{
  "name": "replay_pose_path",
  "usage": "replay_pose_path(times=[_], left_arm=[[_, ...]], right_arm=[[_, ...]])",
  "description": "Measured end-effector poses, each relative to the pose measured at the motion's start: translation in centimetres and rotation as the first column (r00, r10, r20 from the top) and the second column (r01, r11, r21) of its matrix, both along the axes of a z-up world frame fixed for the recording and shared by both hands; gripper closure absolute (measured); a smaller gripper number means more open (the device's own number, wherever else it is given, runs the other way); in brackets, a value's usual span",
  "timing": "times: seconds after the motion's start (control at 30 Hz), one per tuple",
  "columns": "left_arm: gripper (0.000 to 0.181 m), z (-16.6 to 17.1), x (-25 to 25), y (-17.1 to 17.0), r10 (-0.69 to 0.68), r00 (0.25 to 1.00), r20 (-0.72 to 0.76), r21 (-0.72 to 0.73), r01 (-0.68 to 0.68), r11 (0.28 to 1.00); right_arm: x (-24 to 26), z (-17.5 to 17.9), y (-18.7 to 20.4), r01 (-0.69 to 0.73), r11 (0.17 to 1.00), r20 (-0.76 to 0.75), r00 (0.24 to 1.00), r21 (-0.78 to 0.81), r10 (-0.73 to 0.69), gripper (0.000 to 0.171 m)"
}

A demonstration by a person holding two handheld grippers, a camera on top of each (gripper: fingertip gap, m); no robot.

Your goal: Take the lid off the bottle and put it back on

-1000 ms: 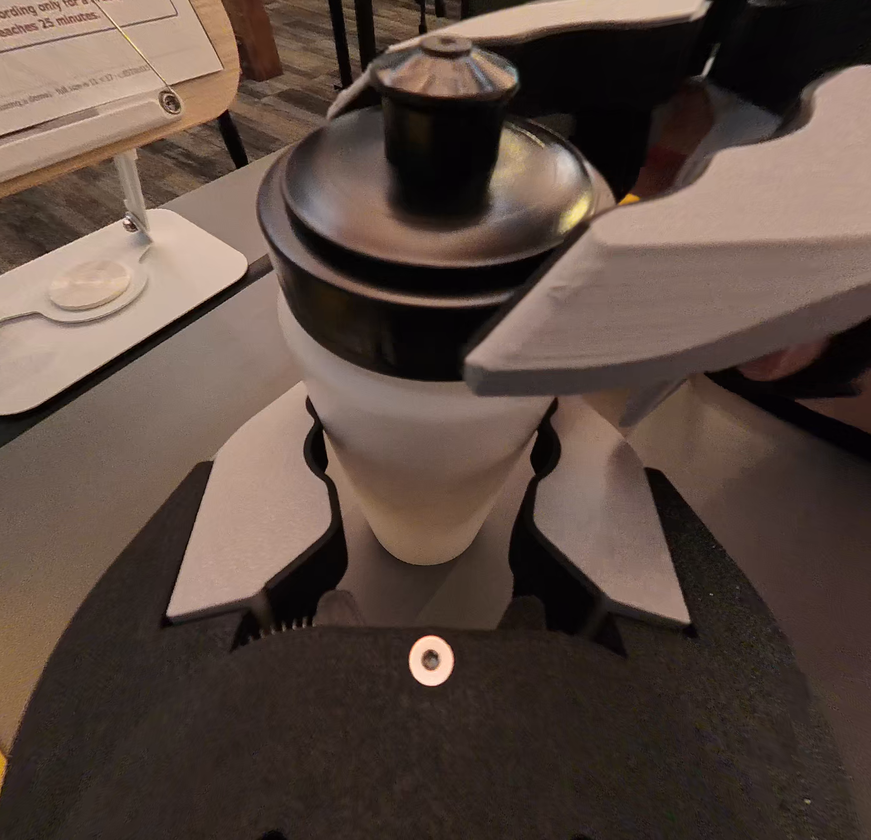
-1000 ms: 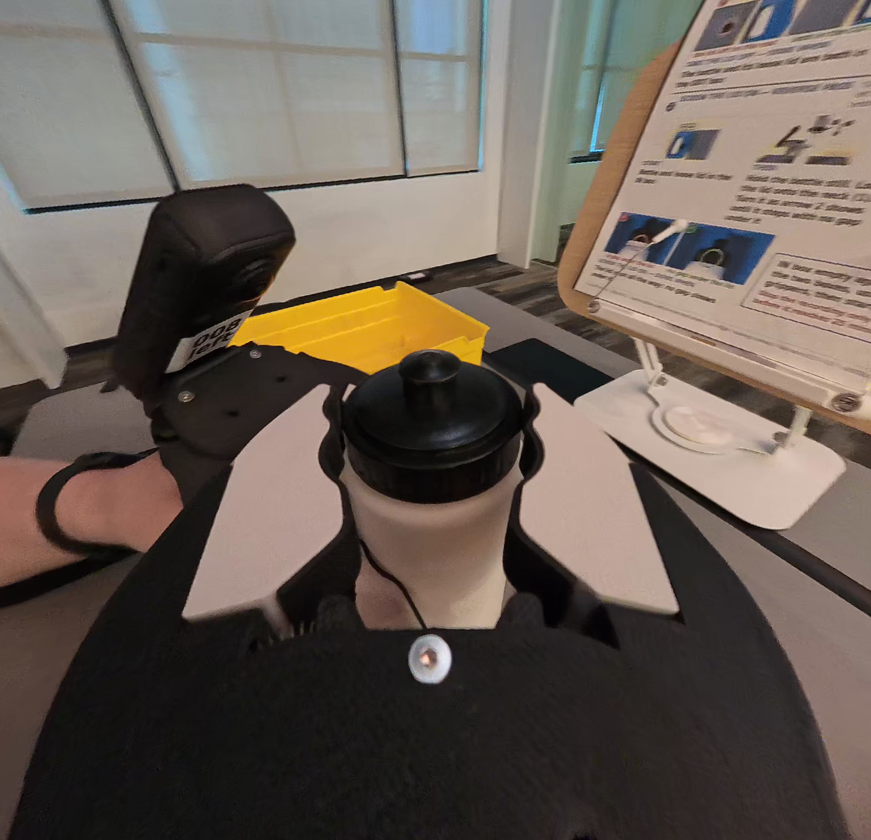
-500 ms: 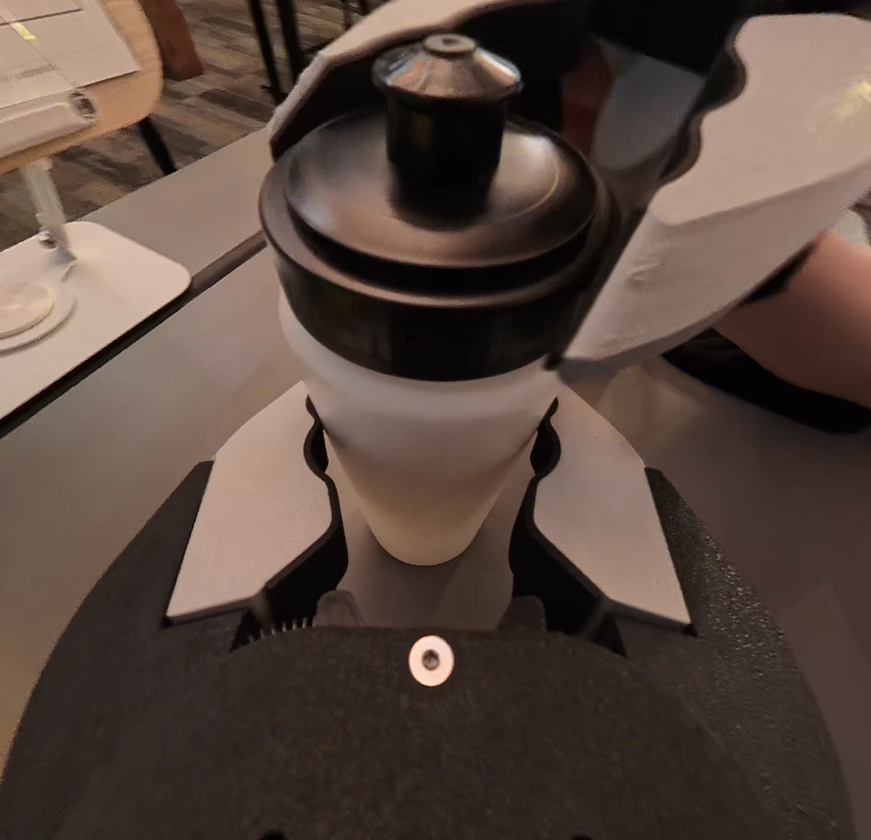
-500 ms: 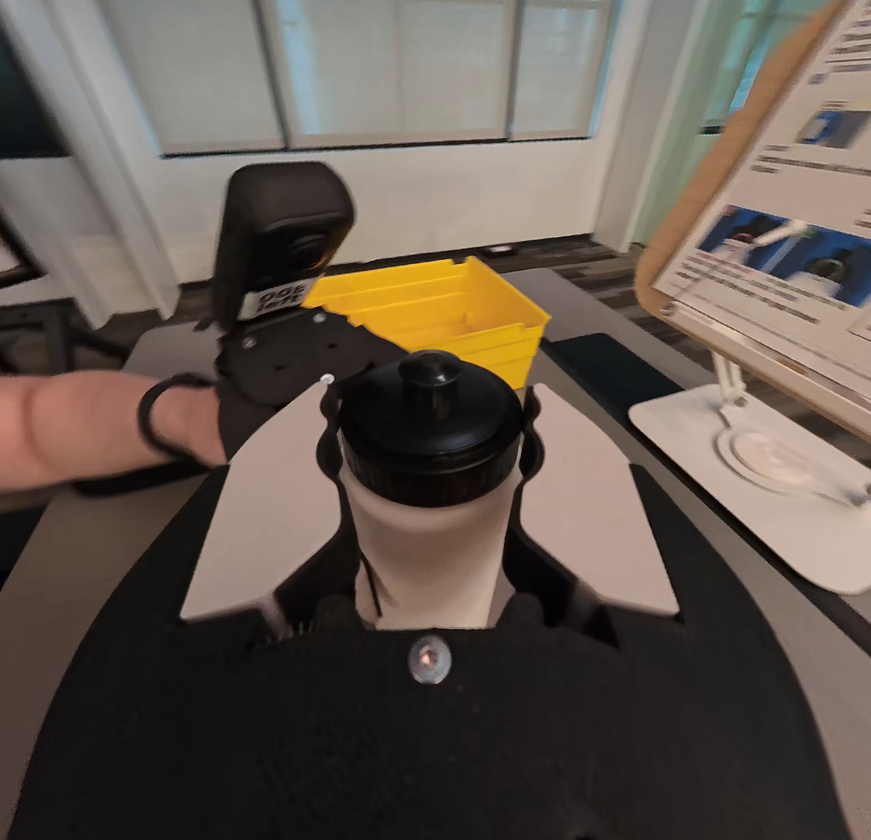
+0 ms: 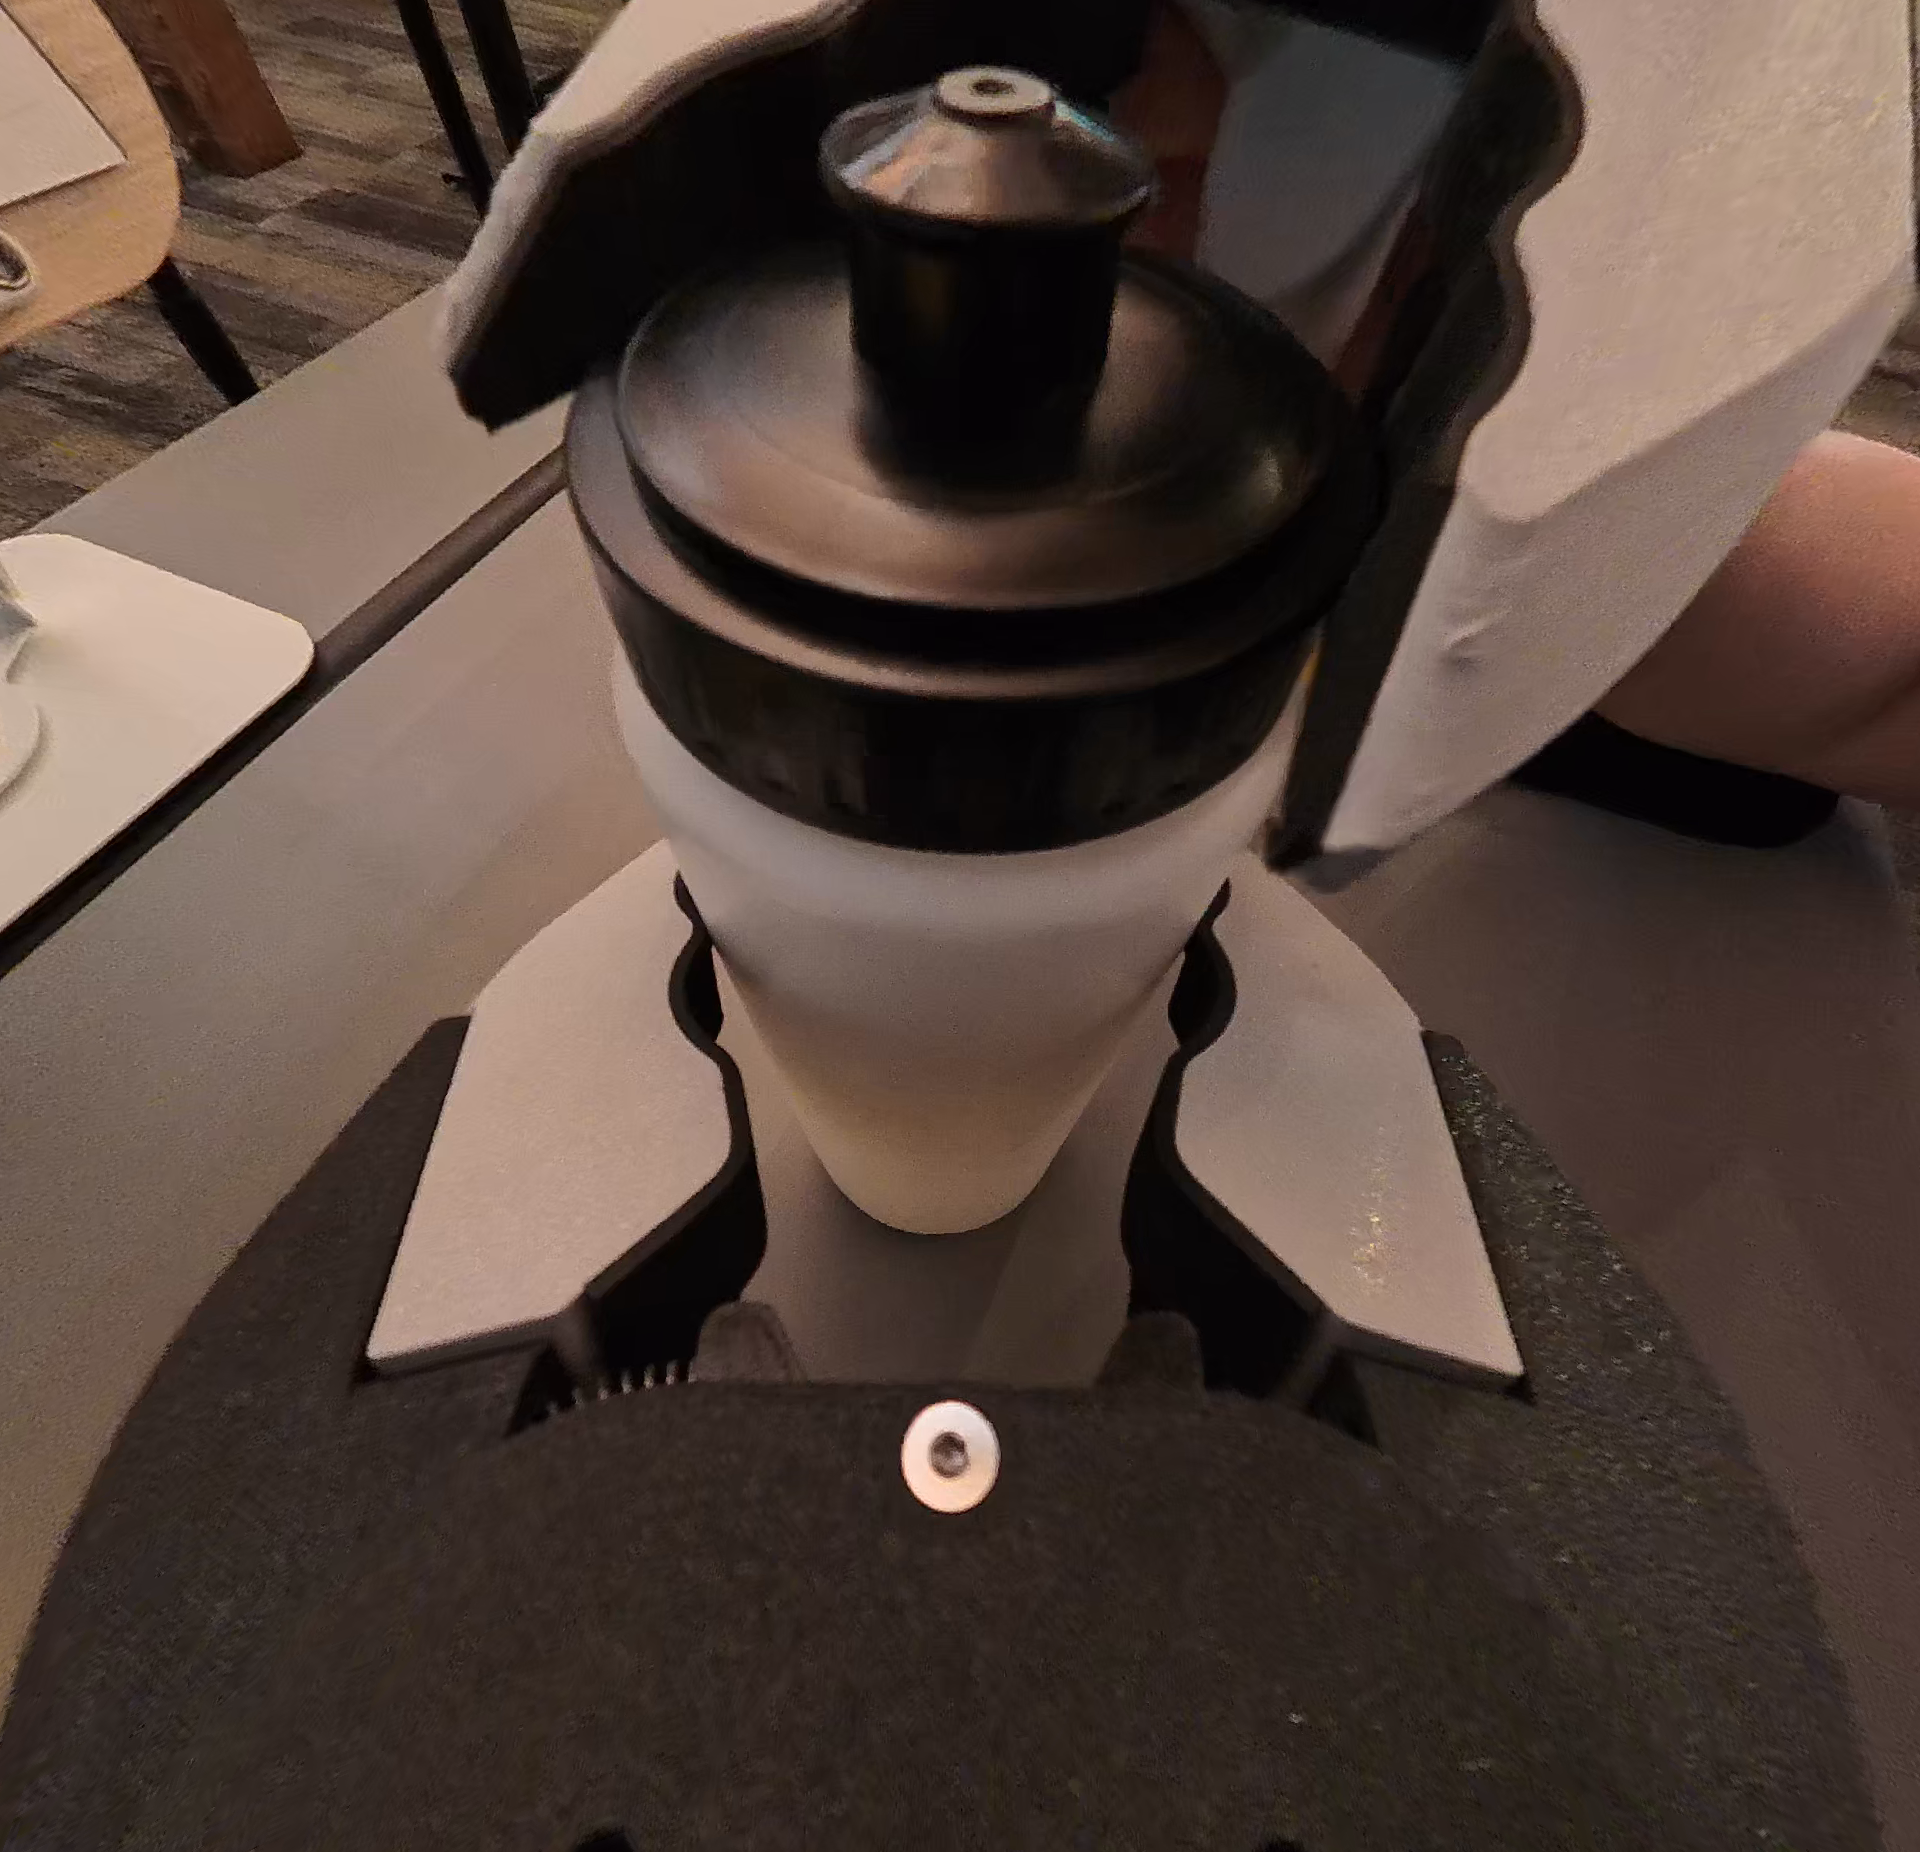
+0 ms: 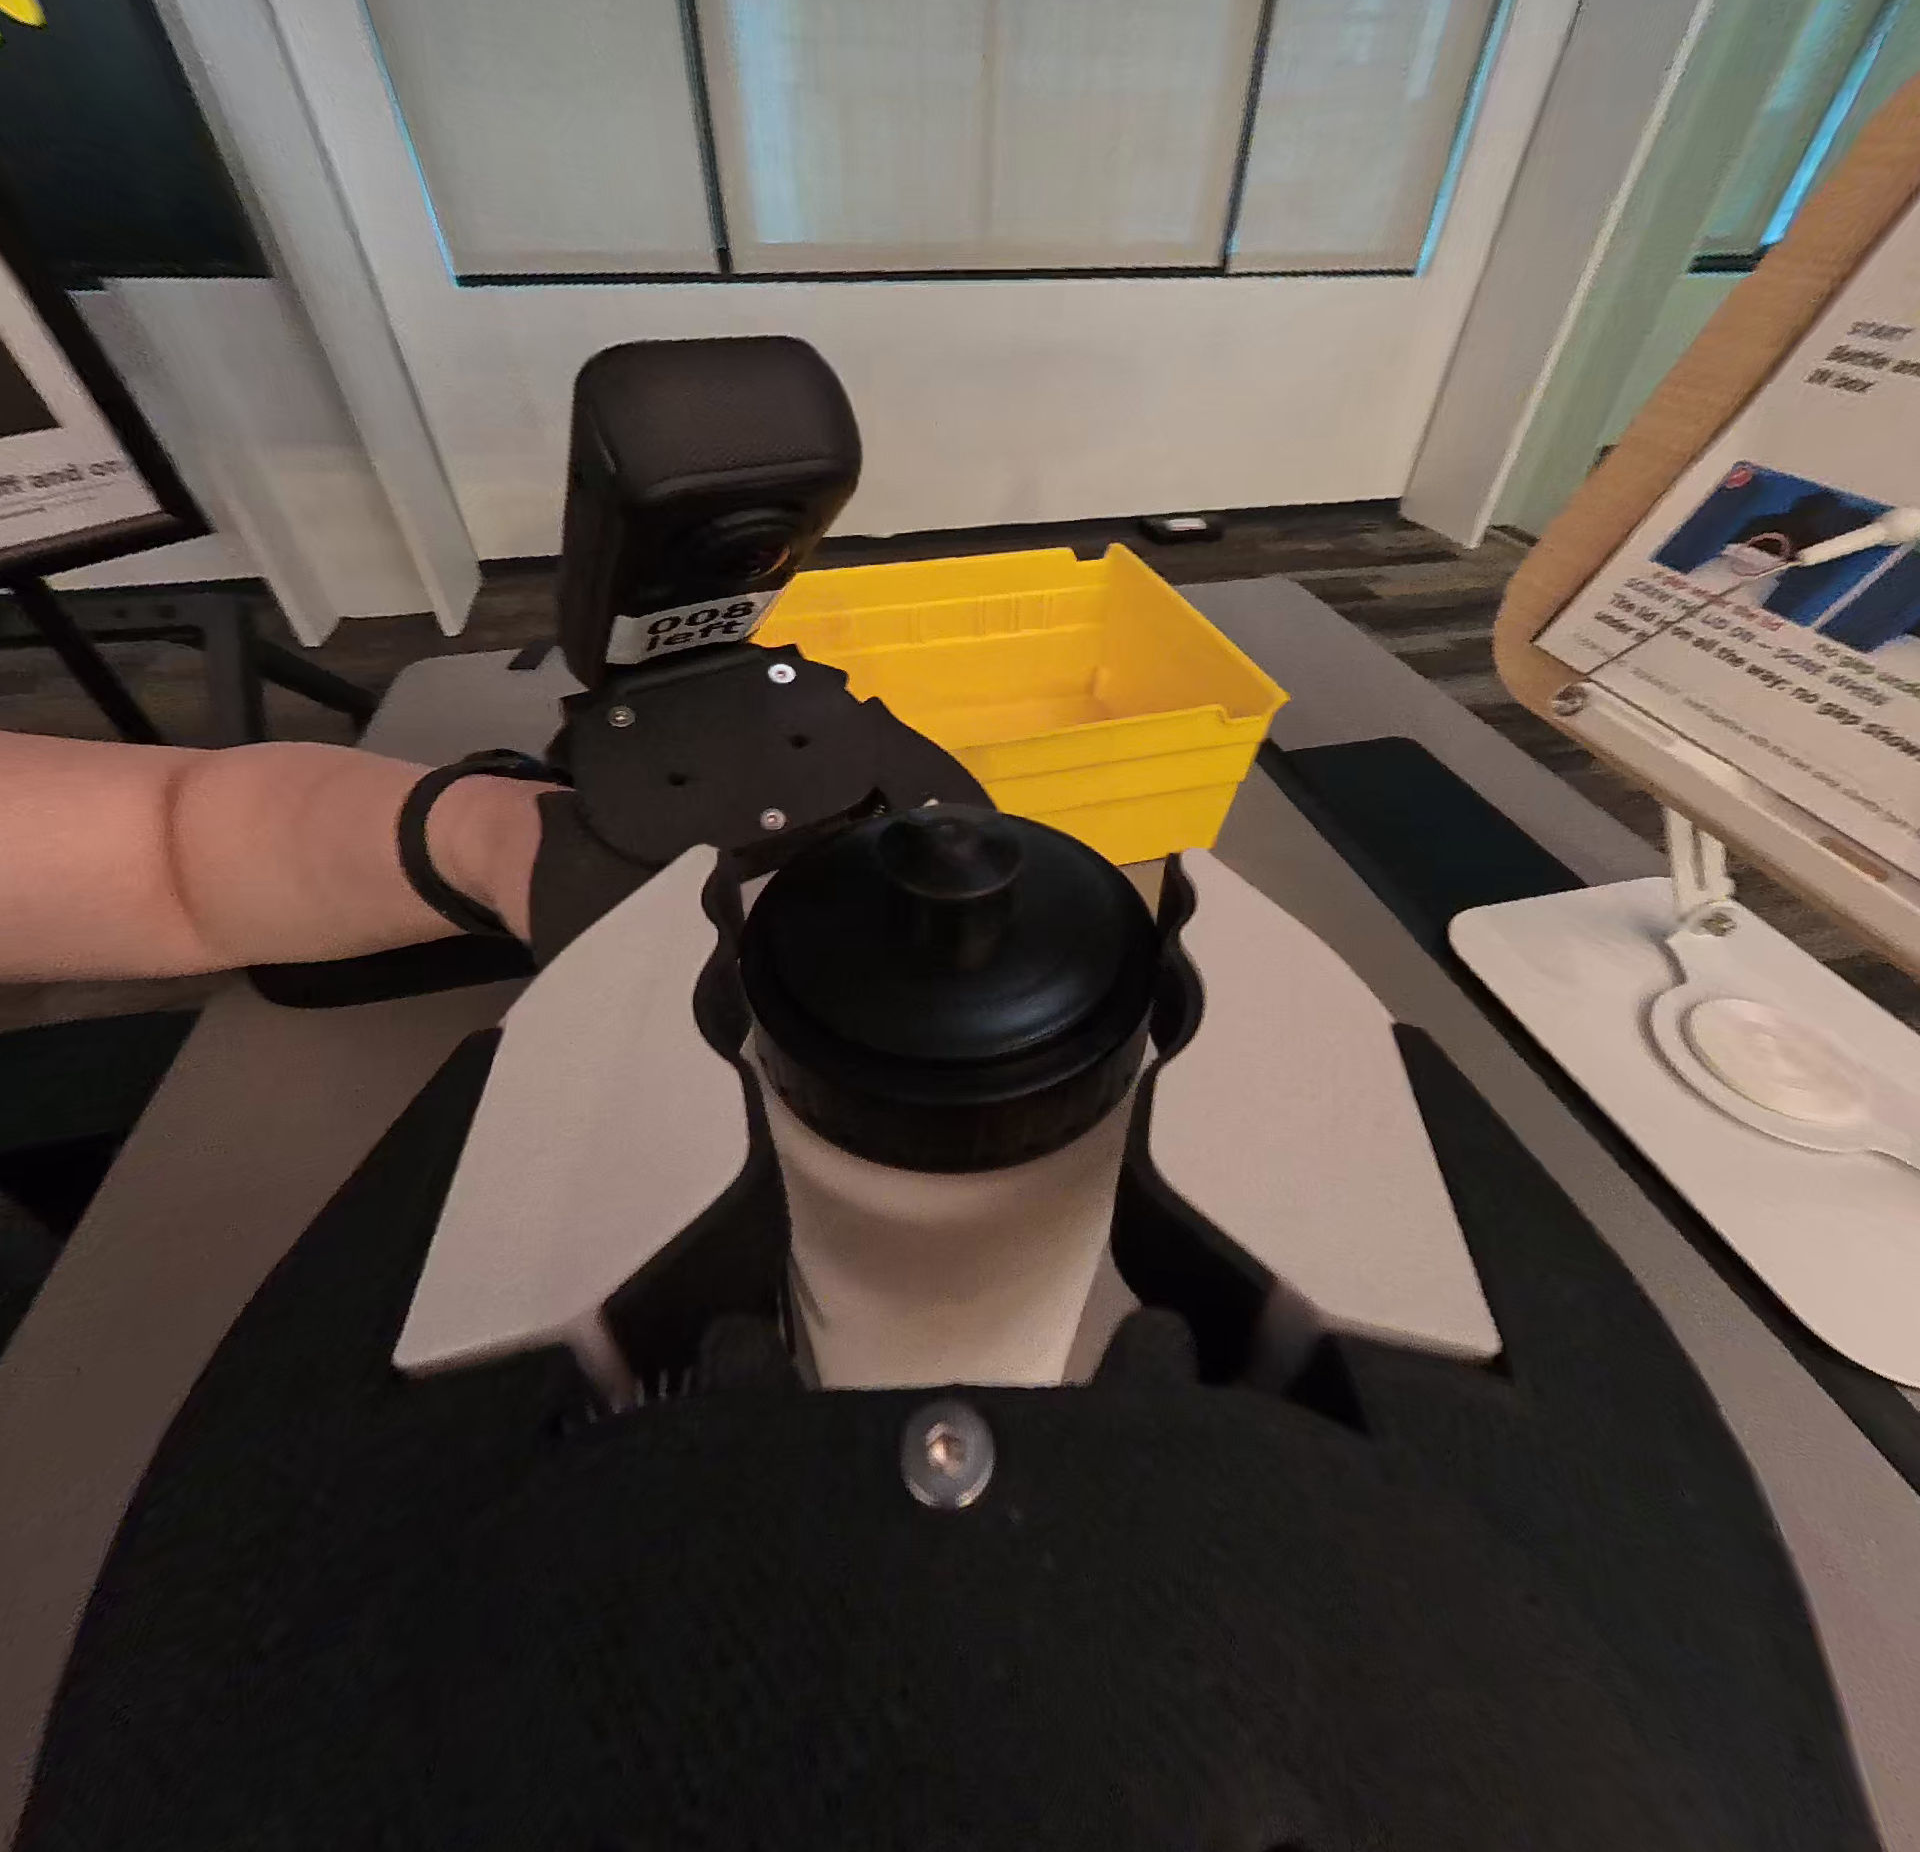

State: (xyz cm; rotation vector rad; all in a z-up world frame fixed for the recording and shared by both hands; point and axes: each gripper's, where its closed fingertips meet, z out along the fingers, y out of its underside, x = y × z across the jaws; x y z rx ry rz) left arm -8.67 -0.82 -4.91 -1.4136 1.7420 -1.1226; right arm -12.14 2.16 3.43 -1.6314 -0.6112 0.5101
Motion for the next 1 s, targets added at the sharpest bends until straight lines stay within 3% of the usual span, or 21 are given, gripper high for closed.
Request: replay_pose_path(times=[0.17, 0.27, 0.53, 0.63, 0.83, 0.9, 1.0], left_arm=[[0.095, 0.0, 0.3, 1.3, 0.160, 0.987, 0.000, 0.018, -0.160, 0.987], [0.095, -0.1, 0.2, 1.3, 0.185, 0.983, -0.015, 0.036, -0.185, 0.982], [0.095, -0.1, 0.0, 0.1, 0.014, 1.000, -0.013, 0.011, -0.013, 1.000], [0.095, -0.1, -0.1, 0.4, 0.042, 0.999, -0.021, 0.002, -0.042, 0.999], [0.095, -0.1, 0.2, 1.5, 0.218, 0.976, -0.012, 0.027, -0.217, 0.976], [0.095, -0.1, 0.1, 1.4, 0.206, 0.978, -0.022, 0.035, -0.206, 0.978], [0.095, -0.2, 0.1, 1.4, 0.171, 0.985, -0.029, 0.014, -0.171, 0.985]], right_arm=[[0.9, 0.0, 1.3, 0.252, 0.968, -0.037, 0.967, 0.013, -0.252, 0.094], [1.0, 0.1, 1.3, 0.348, 0.937, -0.029, 0.937, 0.026, -0.347, 0.094], [0.2, -0.4, -0.1, -0.026, 0.999, 0.016, 1.000, -0.025, 0.026, 0.094], [0.2, -0.4, 0.3, 0.035, 0.999, 0.025, 0.999, -0.019, -0.034, 0.094], [1.1, -0.3, 1.4, 0.342, 0.940, 0.017, 0.939, 0.009, -0.342, 0.094], [1.0, -0.4, 1.3, 0.317, 0.948, 0.046, 0.947, 0.001, -0.317, 0.094], [0.5, -0.3, 0.7, 0.156, 0.987, 0.053, 0.987, -0.039, -0.154, 0.087]])
